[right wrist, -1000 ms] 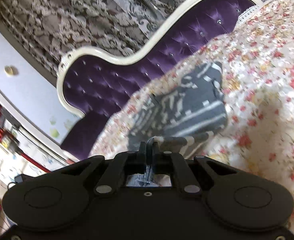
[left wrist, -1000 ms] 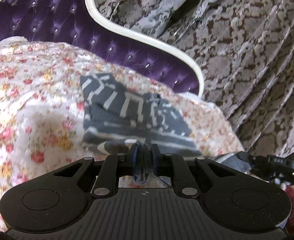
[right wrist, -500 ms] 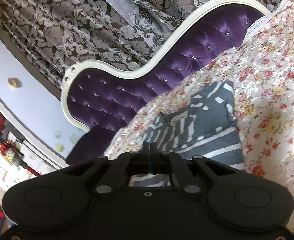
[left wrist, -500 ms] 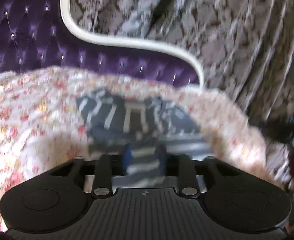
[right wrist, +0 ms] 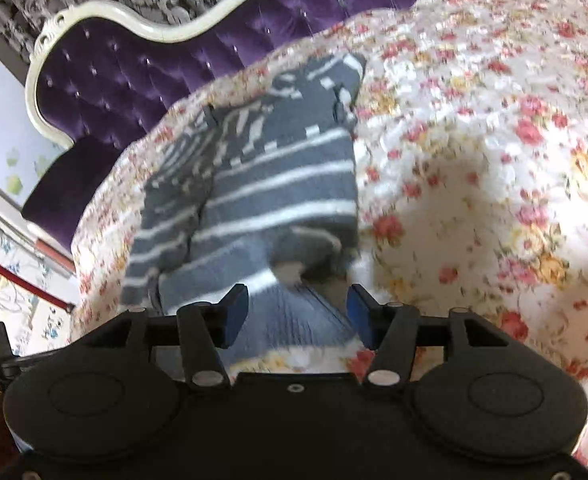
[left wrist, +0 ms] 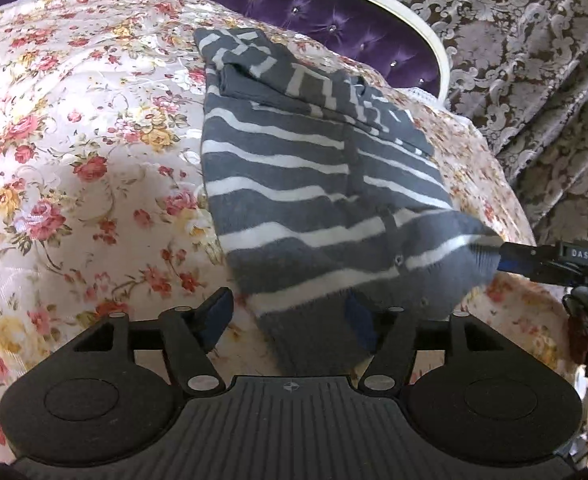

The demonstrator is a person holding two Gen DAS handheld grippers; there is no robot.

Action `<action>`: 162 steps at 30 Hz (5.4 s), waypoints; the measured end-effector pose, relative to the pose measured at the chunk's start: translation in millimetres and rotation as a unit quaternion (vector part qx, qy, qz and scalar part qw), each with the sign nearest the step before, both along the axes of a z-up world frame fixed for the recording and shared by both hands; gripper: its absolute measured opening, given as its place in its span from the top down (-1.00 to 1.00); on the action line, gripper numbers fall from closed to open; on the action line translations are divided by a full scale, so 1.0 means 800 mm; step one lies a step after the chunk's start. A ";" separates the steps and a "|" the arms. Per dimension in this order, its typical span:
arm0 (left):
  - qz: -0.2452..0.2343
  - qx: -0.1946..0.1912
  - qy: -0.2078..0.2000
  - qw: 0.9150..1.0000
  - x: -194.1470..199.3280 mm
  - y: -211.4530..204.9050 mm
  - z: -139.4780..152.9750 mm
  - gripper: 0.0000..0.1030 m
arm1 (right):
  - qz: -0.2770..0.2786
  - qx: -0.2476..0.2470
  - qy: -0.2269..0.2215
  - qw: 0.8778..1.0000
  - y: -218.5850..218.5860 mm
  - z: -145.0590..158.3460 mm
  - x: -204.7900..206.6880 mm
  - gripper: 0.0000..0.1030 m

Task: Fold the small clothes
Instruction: 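Lift the hem with both tools and fold it toward the collar, then open both tools to release the hem onto the cardigan, then move the right tool to the folded cardigan's edge and close on it, then lift the edge with the right tool and fold it over the cardigan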

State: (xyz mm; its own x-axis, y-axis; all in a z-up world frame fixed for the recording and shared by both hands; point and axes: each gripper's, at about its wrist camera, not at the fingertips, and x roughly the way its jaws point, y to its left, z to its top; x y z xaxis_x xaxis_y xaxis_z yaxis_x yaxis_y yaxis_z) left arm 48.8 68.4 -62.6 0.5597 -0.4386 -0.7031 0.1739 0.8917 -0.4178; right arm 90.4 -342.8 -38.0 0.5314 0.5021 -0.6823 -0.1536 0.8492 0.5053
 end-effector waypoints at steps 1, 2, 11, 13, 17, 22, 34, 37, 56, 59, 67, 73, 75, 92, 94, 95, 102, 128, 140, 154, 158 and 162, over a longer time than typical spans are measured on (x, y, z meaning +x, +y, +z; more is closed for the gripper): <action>-0.001 0.006 -0.003 1.000 0.000 -0.003 0.001 -0.25 | 0.004 -0.001 0.000 1.000 0.002 0.001 0.002 -0.22; -0.001 0.006 -0.003 1.000 -0.002 -0.005 0.001 -0.26 | 0.009 -0.004 -0.002 1.000 0.004 0.002 0.003 -0.22; 0.000 -0.033 0.016 0.999 -0.001 -0.014 -0.004 0.02 | 0.044 -0.027 0.013 0.999 0.026 -0.006 0.014 -0.24; 0.004 -0.052 0.031 0.998 0.001 -0.013 -0.008 0.92 | 0.048 -0.031 0.016 0.998 0.028 -0.007 0.013 0.54; 0.019 -0.094 0.014 0.995 -0.002 -0.001 -0.005 0.91 | 0.046 -0.004 0.006 0.999 0.021 -0.004 0.006 0.77; 0.029 -0.150 -0.043 0.987 0.005 0.022 0.043 0.91 | 0.040 0.119 -0.024 0.992 0.003 0.015 0.001 0.77; 0.043 -0.159 -0.165 0.973 0.081 0.033 0.136 0.92 | -0.005 0.216 -0.140 0.966 -0.002 0.081 0.059 0.77; 0.061 -0.174 -0.175 0.967 0.118 0.037 0.140 0.92 | -0.029 0.225 -0.157 0.961 -0.001 0.082 0.090 0.77; 0.149 -0.118 -0.112 0.975 0.342 0.044 0.056 0.91 | -0.122 0.162 -0.105 0.974 0.015 -0.017 0.284 0.76; 0.156 -0.105 -0.094 0.978 0.360 0.046 0.036 0.90 | -0.132 0.149 -0.091 0.976 0.016 -0.037 0.296 0.74; 0.188 -0.061 -0.093 0.976 0.371 0.058 0.015 0.03 | -0.161 0.125 -0.095 0.974 0.003 -0.051 0.299 0.04; 0.185 -0.018 -0.118 0.975 0.356 0.049 0.039 -0.22 | -0.160 0.091 -0.131 0.974 0.003 -0.024 0.286 -0.19; 0.166 0.006 -0.133 0.977 0.345 0.035 0.052 -0.39 | -0.149 0.072 -0.141 0.976 0.009 -0.015 0.285 -0.19; -0.001 0.195 -0.147 0.970 0.293 -0.128 0.041 -0.77 | -0.045 -0.121 -0.147 0.981 0.063 0.001 0.272 -0.76; -0.006 0.204 -0.139 0.969 0.295 -0.134 0.033 -0.85 | -0.039 -0.134 -0.135 0.981 0.065 -0.003 0.274 -0.82; -0.004 0.211 -0.132 0.968 0.299 -0.136 0.028 -0.85 | -0.035 -0.140 -0.130 0.981 0.066 -0.006 0.275 -0.82; 0.016 0.225 -0.084 0.971 0.334 -0.135 -0.003 -1.00 | -0.023 -0.184 -0.108 0.977 0.074 -0.024 0.282 -0.82; 0.020 0.205 -0.075 0.976 0.333 -0.132 -0.011 -1.00 | -0.016 0.184 0.052 0.981 -0.008 -0.060 0.282 -0.91; 0.022 0.205 -0.074 0.976 0.334 -0.132 -0.011 -1.00 | -0.042 0.169 0.059 0.983 0.023 -0.053 0.287 -1.00; 0.023 0.183 -0.034 0.982 0.352 -0.126 0.011 -0.96 | -0.042 0.055 0.034 0.997 0.031 -0.040 0.276 0.34; 0.038 0.168 -0.032 0.985 0.365 -0.132 0.023 -0.96 | -0.044 0.069 0.029 0.996 0.029 -0.038 0.275 0.36; 0.021 0.216 -0.026 0.976 0.380 -0.159 0.008 -0.99 | -0.045 0.081 0.026 0.995 0.028 -0.035 0.276 0.36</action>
State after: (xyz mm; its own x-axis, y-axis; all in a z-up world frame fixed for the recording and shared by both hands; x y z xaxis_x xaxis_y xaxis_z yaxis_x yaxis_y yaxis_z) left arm 352.5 -58.9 -56.0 0.6106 -0.0835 -0.7876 0.1434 0.9896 0.0063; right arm 310.9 -320.2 -66.3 0.5456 0.5602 -0.6233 -0.0516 0.7648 0.6422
